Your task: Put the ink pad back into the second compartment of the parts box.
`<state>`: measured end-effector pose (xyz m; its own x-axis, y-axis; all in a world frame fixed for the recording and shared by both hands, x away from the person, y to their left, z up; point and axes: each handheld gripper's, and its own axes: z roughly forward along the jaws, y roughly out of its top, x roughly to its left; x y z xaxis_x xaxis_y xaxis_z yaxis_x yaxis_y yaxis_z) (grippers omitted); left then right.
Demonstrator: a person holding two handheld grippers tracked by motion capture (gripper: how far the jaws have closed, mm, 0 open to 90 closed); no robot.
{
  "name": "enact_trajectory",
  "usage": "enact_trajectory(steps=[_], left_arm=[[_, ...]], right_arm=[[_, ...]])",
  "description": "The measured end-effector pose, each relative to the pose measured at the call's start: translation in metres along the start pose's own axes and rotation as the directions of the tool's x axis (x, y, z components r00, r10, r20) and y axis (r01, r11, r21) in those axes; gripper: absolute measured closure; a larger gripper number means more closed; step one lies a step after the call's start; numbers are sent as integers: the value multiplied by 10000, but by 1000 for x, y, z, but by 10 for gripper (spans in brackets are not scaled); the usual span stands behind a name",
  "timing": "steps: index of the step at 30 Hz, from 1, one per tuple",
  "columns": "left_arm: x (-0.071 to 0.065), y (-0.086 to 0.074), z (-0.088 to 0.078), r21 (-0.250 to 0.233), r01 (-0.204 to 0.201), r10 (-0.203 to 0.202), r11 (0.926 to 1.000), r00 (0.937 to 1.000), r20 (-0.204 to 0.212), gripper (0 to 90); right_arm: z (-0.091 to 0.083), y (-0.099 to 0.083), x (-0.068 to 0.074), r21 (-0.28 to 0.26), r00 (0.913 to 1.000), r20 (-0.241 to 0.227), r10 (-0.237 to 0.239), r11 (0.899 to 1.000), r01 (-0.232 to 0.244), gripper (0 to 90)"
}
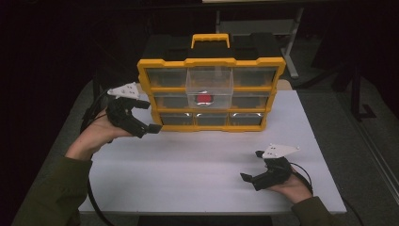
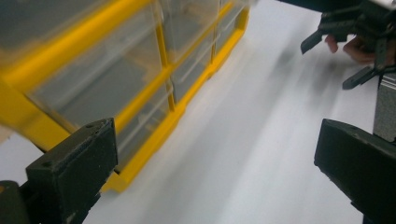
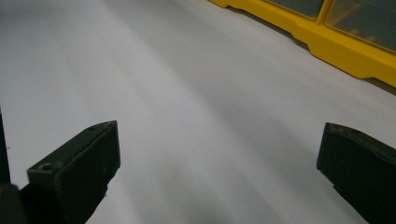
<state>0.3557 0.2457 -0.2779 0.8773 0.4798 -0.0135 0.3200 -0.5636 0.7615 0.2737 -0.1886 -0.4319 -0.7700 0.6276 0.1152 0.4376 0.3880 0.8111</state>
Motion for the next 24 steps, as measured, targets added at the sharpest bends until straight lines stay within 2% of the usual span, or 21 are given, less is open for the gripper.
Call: enact_trajectory(steps=[8, 14, 15, 16, 24], left_arm=[[-13, -39, 18, 120, 18, -15, 9999, 9997, -231, 0], [-22, -64, 30, 10, 153, -152, 9999, 9994, -305, 0], [-25, -72, 35, -63, 209, -211, 9998, 9994, -282, 0], [-25, -72, 35, -63, 209, -211, 9998, 9994, -282, 0], [-33, -102, 48, -327, 324, -333, 9989, 9991, -261, 0]], right_arm=[[0, 0, 0, -15, 10000, 13, 3, 10000, -3, 0], [0, 0, 0, -4, 10000, 19, 6, 10000, -6, 0], [0, 0, 0, 1, 10000, 21, 10, 10000, -10, 0], [0, 0, 0, 1, 10000, 21, 10, 10000, -10, 0], [0, 0, 0, -2, 10000, 12, 7, 10000, -7, 0]])
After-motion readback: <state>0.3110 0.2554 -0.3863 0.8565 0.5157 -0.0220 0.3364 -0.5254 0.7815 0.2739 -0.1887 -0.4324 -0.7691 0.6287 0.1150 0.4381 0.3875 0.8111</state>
